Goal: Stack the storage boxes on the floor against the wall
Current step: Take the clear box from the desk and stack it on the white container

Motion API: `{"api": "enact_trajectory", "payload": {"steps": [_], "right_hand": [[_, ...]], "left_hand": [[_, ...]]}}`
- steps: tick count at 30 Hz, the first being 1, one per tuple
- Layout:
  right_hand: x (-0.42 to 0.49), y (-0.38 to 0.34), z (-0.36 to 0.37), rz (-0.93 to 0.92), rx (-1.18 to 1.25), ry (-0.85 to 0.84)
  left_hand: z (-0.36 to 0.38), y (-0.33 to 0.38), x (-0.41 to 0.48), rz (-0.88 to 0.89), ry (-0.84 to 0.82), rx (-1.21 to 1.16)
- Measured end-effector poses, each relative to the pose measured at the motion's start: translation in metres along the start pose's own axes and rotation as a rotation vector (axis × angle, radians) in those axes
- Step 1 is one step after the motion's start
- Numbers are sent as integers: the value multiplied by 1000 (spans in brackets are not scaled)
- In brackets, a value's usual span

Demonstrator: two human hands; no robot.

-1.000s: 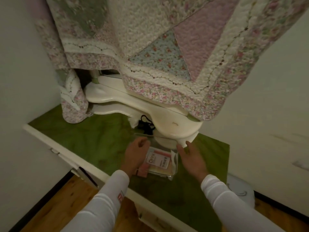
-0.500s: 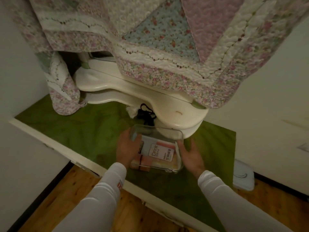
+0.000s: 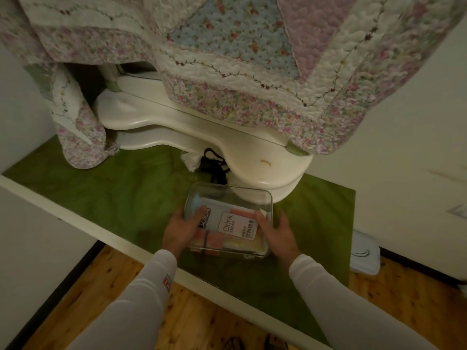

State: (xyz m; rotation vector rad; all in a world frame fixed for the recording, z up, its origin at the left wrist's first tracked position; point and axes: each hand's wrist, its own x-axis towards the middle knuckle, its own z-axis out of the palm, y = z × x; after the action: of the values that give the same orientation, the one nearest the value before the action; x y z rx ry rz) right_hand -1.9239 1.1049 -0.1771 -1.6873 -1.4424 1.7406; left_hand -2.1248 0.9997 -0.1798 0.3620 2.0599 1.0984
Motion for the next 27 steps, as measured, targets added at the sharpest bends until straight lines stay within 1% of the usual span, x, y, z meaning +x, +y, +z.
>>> {"api": "enact_trajectory", "payload": {"steps": [4, 10, 16, 19, 22, 27], "right_hand": [[3, 3, 7, -9, 31, 6], [4, 9, 18, -86, 71, -32], [6, 13, 21, -67, 162, -9], [7, 13, 21, -67, 185, -8], [6, 12, 20, -48, 213, -18], [2, 13, 17, -66, 231, -20]], "left_hand": [[2, -3, 2, 5, 15, -33], [3, -7, 6, -2, 43, -58], [8, -11, 7, 38, 94, -41], [10, -11, 8, 29, 101, -21], [10, -11, 8, 32, 99, -43], [12, -14, 2, 23, 82, -115]]}}
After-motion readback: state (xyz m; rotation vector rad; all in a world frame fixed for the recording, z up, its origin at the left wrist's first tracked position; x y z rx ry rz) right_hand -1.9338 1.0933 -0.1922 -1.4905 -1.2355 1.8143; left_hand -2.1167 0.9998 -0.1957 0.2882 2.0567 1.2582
